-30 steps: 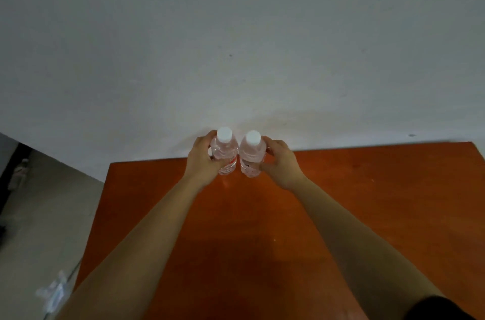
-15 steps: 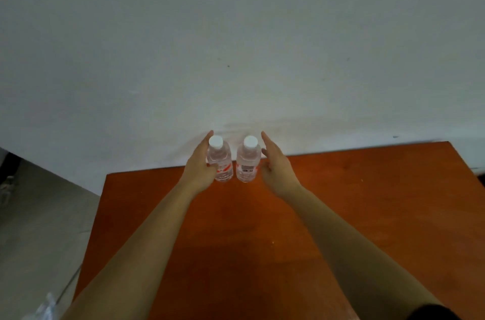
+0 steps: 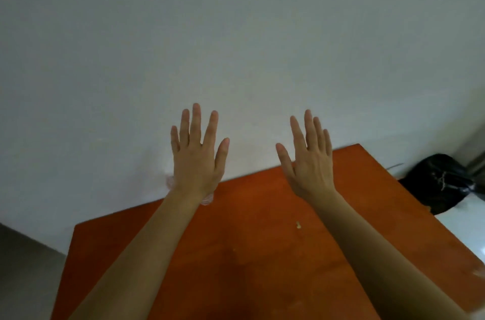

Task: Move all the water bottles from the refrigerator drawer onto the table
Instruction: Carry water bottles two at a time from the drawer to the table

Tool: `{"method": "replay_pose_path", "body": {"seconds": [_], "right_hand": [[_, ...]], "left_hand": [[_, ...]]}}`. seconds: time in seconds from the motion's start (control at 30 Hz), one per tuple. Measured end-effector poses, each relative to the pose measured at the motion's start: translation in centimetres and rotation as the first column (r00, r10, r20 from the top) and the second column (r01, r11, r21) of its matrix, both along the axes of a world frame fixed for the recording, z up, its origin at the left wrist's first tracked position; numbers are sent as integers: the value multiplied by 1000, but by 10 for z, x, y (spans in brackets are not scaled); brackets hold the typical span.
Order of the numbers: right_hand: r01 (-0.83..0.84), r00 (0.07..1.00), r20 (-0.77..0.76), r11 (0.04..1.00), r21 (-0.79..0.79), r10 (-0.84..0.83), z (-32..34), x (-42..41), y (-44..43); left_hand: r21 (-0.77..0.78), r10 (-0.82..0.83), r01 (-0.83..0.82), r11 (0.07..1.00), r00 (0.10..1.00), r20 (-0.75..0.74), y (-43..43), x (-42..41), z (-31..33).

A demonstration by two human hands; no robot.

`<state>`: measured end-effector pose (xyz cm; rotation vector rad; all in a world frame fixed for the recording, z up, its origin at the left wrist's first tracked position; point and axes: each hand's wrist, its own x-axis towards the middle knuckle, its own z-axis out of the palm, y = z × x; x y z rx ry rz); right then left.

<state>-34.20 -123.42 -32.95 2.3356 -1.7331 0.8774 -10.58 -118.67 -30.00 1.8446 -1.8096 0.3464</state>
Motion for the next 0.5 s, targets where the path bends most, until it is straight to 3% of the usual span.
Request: {"method": "replay_pose_path", "body": {"seconds": [0.17,0.3,0.5], "right_hand": [[177,984,14,982,-73,-176,38,-125,68],[330,943,81,932,-151,-322,54,-259,148],[577,817,122,798,-175,-564,59,-442,281]], "left_hand": [[-50,-117,120,991,991,69,28,-121,46],[-106,-269,271,957,963,35,71,-251,59],[-107,-573,578,809,816,70,153,-454,53]]}}
